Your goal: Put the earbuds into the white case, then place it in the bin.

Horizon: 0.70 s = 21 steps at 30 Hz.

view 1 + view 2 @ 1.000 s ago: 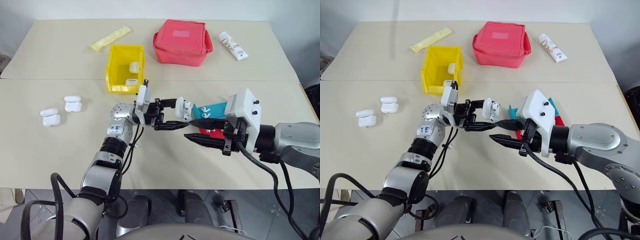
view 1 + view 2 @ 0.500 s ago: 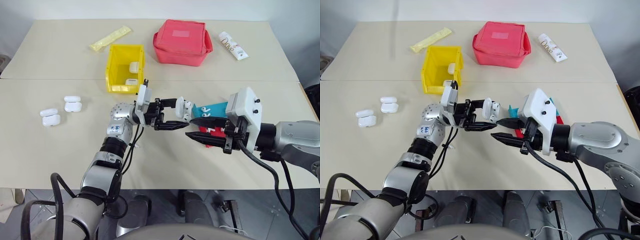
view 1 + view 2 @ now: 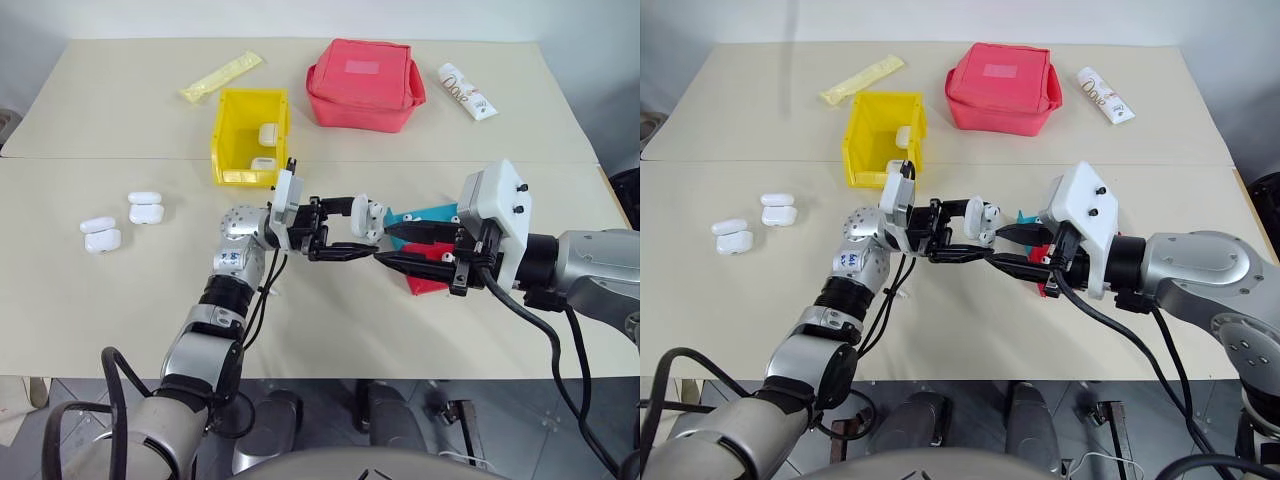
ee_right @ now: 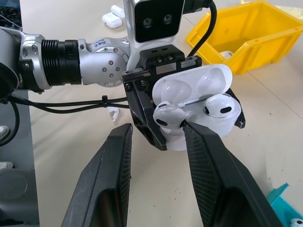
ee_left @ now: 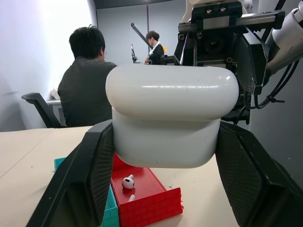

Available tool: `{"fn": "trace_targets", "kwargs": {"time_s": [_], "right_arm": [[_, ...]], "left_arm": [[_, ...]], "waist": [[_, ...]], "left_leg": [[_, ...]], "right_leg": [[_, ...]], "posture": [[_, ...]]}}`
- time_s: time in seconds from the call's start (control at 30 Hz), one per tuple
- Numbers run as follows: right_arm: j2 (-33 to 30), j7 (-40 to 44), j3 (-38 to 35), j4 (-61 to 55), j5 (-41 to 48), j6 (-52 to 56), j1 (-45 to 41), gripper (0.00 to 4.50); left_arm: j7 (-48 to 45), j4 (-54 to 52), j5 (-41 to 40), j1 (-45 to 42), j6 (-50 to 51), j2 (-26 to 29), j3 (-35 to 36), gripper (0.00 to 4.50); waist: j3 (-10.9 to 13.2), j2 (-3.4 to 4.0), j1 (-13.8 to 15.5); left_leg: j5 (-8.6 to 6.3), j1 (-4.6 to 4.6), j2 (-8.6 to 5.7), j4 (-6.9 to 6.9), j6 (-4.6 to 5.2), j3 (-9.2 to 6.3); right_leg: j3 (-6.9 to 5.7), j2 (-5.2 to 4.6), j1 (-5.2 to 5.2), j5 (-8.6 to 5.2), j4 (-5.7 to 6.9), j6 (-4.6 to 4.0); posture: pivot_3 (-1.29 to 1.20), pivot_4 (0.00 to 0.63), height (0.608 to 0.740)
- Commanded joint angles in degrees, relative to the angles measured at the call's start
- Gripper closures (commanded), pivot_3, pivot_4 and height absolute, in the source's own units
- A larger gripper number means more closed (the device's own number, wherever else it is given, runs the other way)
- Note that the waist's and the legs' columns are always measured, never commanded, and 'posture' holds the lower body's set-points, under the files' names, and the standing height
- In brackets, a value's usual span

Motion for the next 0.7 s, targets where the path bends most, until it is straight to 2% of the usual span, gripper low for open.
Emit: {"fn": "trace_targets", "kwargs": {"time_s": [0.03,0.7], "right_arm": [[0.27,0.48,-0.01,-0.63,-0.21,-1.07,-1.02,2.71],[2.27,0.41,1.72,-0.31,-1.25,-0.95,-2.46,2.71]], "left_arm": [[-1.8,-2.13,-0.11,0.28,0.01,-0.32,-0.39,1.72],[-1.95,-3.1,-0.16,0.98,0.51,-0.42,-0.86,1.72]], "waist": [[0.0,0.0,0.0],[0.0,0.0,0.01]], "left_leg": [[0.0,0.0,0.0,0.0,0.0,0.0],[0.0,0.0,0.0,0.0,0.0,0.0]], "right_leg": [[0.0,0.0,0.0,0.0,0.0,0.0],[0.0,-0.01,0.0,0.0,0.0,0.0]], "posture": [[0.0,0.15,0.74],[0.0,0.15,0.74]]}}
